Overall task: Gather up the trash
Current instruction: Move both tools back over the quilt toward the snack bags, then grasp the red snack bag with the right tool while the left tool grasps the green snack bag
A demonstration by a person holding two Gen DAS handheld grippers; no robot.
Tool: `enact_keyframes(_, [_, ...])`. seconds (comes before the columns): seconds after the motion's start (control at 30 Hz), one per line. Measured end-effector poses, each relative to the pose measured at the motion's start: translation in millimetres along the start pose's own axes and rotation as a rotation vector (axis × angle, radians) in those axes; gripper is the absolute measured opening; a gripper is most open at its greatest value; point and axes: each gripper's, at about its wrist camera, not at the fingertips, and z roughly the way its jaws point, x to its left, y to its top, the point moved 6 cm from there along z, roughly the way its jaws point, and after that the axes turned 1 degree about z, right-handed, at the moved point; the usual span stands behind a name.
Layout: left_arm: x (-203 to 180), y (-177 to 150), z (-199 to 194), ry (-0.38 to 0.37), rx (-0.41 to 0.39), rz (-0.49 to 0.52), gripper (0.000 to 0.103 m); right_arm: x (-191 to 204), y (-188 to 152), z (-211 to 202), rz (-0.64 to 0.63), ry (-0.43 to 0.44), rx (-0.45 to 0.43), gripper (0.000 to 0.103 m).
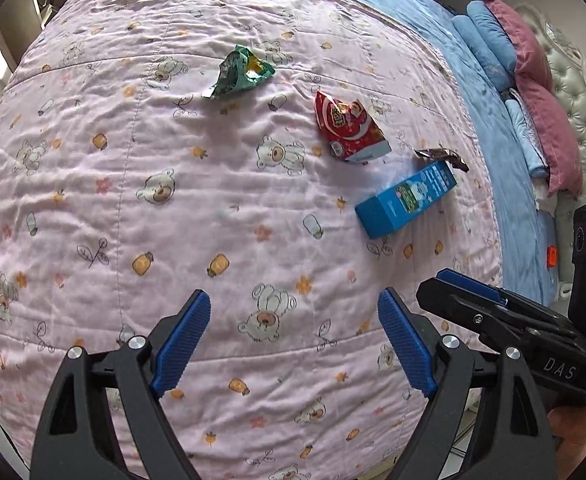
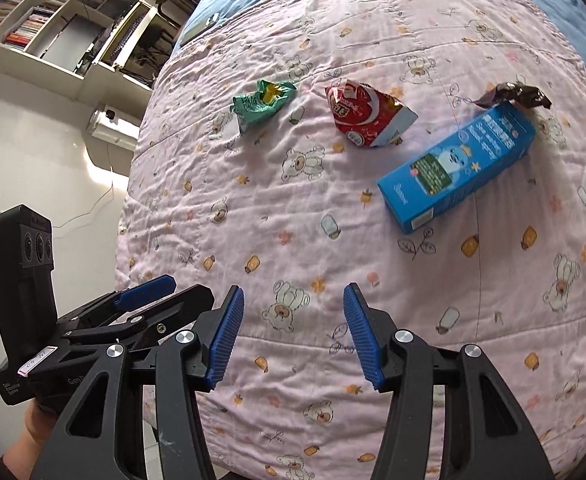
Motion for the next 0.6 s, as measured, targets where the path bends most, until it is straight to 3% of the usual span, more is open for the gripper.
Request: enact_keyframes(0.6, [40, 107, 81, 0.045, 0.009, -0.031, 0.085, -49, 130, 62, -0.001, -0.058, -0.026, 0.051])
